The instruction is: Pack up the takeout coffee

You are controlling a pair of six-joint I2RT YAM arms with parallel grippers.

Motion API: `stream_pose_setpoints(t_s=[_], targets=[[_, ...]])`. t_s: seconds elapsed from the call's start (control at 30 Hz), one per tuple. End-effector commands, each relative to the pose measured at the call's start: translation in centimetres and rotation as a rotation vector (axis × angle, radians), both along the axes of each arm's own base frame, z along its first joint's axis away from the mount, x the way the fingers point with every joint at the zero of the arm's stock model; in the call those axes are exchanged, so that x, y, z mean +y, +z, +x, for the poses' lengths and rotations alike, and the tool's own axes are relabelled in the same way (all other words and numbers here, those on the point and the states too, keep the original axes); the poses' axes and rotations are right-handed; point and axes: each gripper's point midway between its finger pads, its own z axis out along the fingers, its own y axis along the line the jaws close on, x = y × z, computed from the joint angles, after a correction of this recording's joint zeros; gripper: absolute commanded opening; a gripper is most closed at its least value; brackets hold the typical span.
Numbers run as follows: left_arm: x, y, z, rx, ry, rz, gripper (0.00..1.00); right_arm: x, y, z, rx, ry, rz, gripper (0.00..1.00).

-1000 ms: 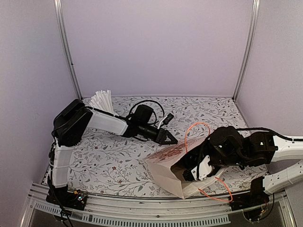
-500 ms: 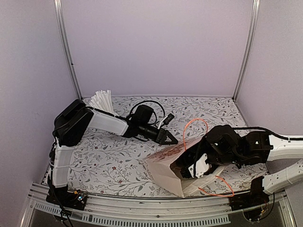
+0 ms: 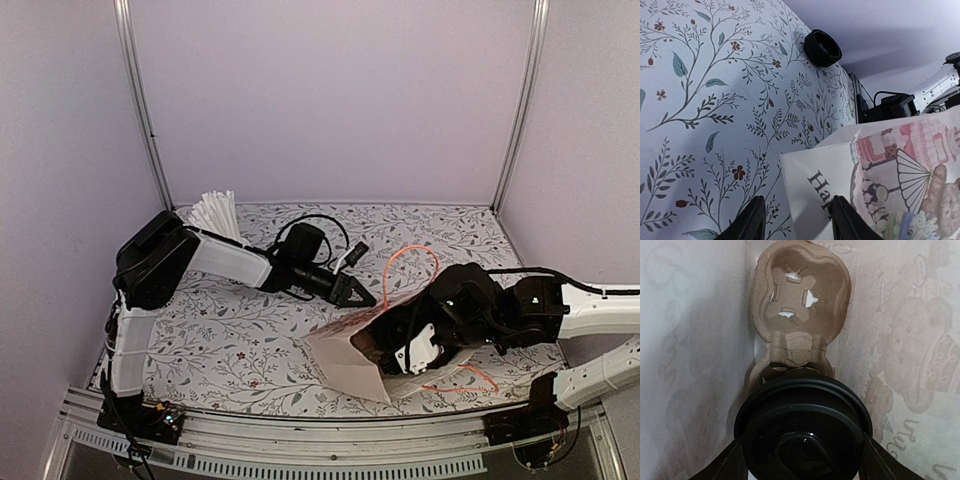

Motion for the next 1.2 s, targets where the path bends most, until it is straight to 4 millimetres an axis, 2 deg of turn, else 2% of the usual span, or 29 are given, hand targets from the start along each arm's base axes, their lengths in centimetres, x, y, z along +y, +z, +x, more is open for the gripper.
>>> stream_pose_setpoints(t_s=[0.0, 0.17, 0.33, 0.63, 0.87, 1.03, 1.17], targets=[[0.0, -0.7, 0.2, 0.008, -0.012, -0.006, 0.48, 0.2, -0.4, 0.3, 0.033, -0.005, 0.003, 0.37], [0.1, -0.8, 0.1, 0.013, -0.016, -0.009, 0.47, 0.7, 0.0, 0.7, 0.056, -0.016, 0.009, 0.38], [0.1, -0.8, -0.1, 0.012, -0.018, -0.012, 0.47, 1.2, 0.5, 0.2, 0.117, -0.006, 0.007, 0.38], [0.8, -1.2, 0.6, -0.012, 0.036, 0.035, 0.56, 1.9, 0.2, -0.6, 0.282, -0.033, -0.057, 0.38], [2.4, -1.6, 1.8, -0.023, 0.106, 0.081, 0.58, 2.7, 0.0, 0.1, 0.370, -0.078, -0.091, 0.38], [4.6, -1.7, 3.3, -0.032, 0.186, 0.120, 0.59, 3.2, -0.6, 0.1, 0.448, -0.078, -0.127, 0.38], [6.0, -1.4, 3.6, -0.040, 0.219, 0.126, 0.59, 3.8, -0.8, 0.6, 0.513, -0.088, -0.140, 0.38]])
